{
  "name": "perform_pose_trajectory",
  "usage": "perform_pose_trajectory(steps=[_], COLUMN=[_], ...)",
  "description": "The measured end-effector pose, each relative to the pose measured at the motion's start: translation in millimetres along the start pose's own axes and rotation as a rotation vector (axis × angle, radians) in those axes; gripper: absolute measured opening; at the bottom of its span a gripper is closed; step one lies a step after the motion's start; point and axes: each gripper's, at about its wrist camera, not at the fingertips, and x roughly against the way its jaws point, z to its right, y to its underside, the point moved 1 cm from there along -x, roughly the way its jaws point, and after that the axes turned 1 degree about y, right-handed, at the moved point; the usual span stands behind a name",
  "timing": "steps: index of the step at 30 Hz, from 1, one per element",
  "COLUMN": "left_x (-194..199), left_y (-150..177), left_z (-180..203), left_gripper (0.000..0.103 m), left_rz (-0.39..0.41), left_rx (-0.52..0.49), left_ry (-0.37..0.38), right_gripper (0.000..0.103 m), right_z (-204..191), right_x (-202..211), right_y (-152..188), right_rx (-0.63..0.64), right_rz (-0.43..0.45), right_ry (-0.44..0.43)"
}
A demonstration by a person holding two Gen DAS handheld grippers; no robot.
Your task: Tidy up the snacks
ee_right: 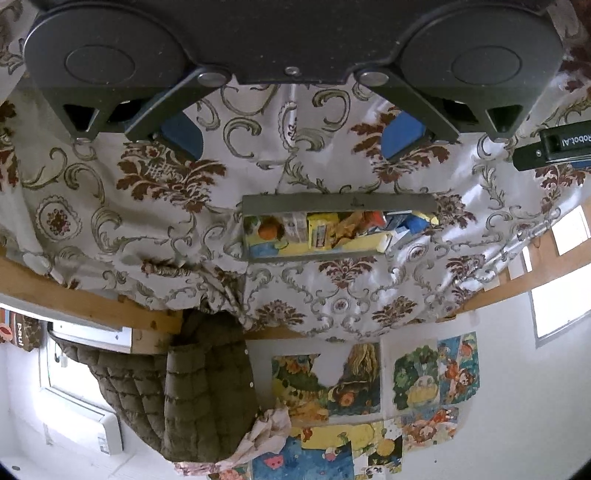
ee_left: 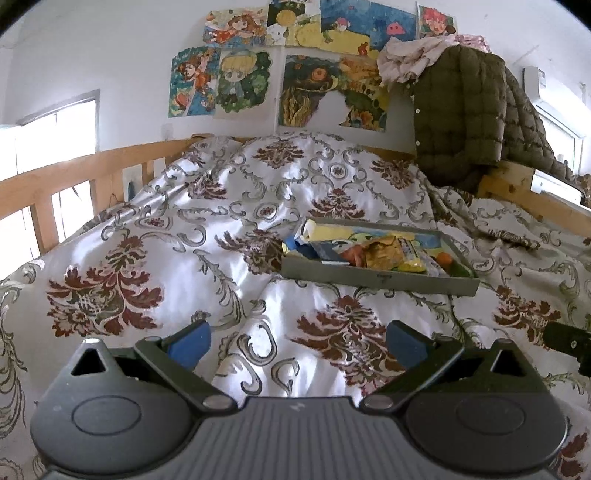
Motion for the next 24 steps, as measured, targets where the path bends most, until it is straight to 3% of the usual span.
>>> perform_pose_trajectory(steps=[24], left_x=[-14], left_y=[21], left_z=[-2], left_gripper=[0.103], left_rz=[-0.087], left_rx=[-0.029], left_ry=[-0.041], right_gripper=[0.102], right_z=[-4], right_x=[-20], right_y=[12], right_rx=[0.016], right_rz=[-0.056], right_ry=[-0.036])
